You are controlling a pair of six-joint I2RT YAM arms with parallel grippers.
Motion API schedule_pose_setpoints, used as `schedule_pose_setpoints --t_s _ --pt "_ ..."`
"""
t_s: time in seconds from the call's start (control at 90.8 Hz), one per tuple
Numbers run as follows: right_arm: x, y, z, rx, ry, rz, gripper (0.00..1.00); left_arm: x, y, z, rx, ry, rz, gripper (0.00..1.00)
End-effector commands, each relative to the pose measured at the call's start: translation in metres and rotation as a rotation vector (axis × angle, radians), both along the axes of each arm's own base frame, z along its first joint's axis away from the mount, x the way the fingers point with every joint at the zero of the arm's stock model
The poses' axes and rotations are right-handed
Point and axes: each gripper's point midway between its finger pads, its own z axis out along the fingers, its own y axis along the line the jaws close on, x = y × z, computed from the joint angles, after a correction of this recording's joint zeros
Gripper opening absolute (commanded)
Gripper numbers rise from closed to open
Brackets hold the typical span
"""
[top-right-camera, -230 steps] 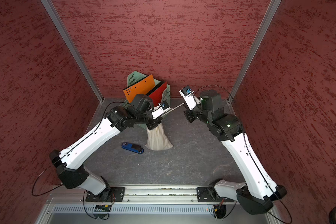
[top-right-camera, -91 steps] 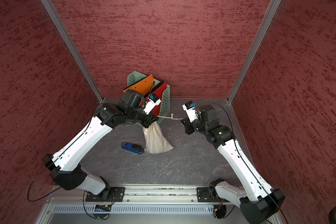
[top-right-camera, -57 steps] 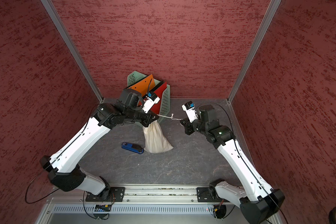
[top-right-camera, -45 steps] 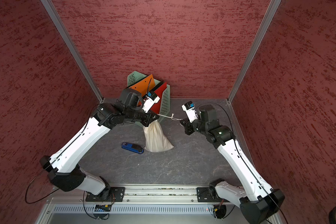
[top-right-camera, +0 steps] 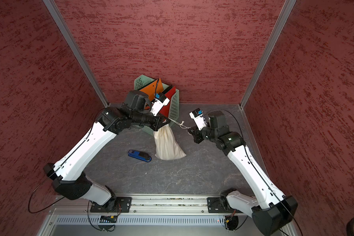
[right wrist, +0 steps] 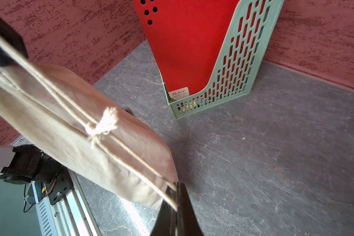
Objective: Close the soil bag
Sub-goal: Pick up the soil bag from the center of the board.
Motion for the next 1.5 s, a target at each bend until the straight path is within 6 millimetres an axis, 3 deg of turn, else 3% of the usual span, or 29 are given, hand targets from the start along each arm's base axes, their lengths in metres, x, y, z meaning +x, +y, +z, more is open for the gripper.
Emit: schedule_pose_setpoints --t_s 0.0,0.231,0.529,0.749,0.893,1.025,1.267,1.488 --pt "0.0 -0.001 -0.009 -0.007 0.013 0.016 0.0 0.005 -0.007 0.042 -0.114 -0.086 -0.011 0.0" --pt "-0.02 0.007 -0.011 0.013 0.042 0.114 0.01 0.004 -0.012 0.049 -0.126 -0.085 -0.028 0.0" --pt "-0.044 0.002 0.007 0.017 -0.03 0.164 0.52 -0.001 -0.011 0.053 -0.126 -0.09 -0.041 0.0" --pt "-0.046 0.0 0.03 0.047 -0.101 0.155 0.74 -0.005 -0.008 0.056 -0.125 -0.095 -0.049 0.0" --pt "-0.045 0.007 0.064 0.123 -0.213 0.182 0.81 -0.007 -0.008 0.062 -0.133 -0.099 -0.057 0.0" --pt "-0.055 0.028 0.082 0.193 -0.225 0.349 0.85 -0.011 -0.01 0.068 -0.146 -0.091 -0.079 0.0" --pt "-0.05 0.041 0.094 0.224 -0.251 0.446 0.89 -0.015 -0.011 0.079 -0.171 -0.092 -0.094 0.0" --pt "-0.048 0.057 0.092 0.296 -0.178 0.561 0.88 -0.017 -0.015 0.088 -0.19 -0.089 -0.109 0.0"
